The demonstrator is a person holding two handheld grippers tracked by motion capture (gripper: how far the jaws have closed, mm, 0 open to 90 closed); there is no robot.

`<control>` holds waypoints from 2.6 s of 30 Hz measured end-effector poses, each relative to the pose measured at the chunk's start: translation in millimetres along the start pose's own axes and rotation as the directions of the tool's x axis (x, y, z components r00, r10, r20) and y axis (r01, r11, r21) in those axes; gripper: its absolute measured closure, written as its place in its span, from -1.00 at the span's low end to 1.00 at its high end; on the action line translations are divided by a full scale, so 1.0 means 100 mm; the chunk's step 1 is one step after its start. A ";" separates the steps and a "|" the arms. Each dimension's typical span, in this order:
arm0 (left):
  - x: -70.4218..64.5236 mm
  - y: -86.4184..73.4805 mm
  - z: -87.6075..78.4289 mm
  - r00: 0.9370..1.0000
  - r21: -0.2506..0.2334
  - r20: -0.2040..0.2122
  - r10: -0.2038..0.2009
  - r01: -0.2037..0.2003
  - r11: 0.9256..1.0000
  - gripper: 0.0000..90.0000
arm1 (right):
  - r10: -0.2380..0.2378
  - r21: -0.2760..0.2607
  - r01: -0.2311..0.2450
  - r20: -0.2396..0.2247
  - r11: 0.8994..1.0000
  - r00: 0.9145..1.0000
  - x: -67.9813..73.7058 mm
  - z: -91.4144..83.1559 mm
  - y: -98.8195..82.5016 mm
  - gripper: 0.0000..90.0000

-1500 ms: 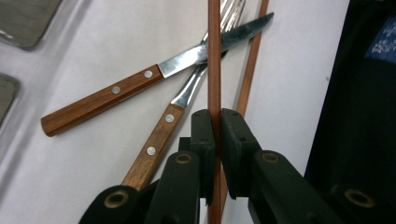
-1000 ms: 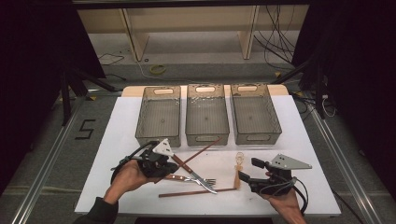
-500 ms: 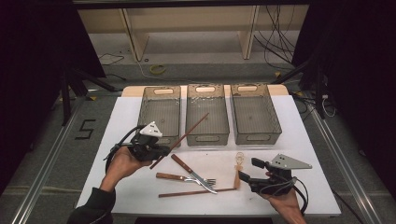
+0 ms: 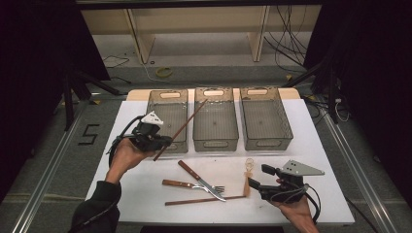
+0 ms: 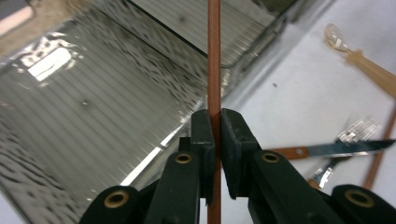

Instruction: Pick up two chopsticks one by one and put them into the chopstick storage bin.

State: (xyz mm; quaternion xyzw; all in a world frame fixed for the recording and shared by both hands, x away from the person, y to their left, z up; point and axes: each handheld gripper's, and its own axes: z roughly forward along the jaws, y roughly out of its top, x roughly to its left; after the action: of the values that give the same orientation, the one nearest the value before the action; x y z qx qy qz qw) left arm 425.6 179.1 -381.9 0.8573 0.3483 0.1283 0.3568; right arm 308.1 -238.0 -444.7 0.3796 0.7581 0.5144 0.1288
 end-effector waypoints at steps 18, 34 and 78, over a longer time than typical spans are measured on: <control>0.42 0.18 0.08 0.992 -0.019 -0.085 -0.097 0.095 0.995 0.86 | 0.002 0.001 -0.002 -0.003 1.000 1.000 -0.01 0.00 0.00 -0.44; 0.71 0.18 0.20 0.976 -0.025 -0.126 -0.175 0.174 0.985 0.86 | 0.001 0.000 -0.001 -0.007 1.000 1.000 -0.01 0.00 0.00 -0.44; 0.65 -0.01 0.30 0.975 0.009 -0.083 -0.207 0.208 0.978 -0.01 | 0.007 0.000 -0.007 -0.012 1.000 1.000 -0.01 0.00 0.00 -0.44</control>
State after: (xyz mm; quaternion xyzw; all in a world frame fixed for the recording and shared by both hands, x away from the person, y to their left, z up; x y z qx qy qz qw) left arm 486.0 208.5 -405.2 0.8135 0.4512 0.1220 0.3460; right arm 308.6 -238.4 -445.4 0.3791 0.7576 0.5170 0.1226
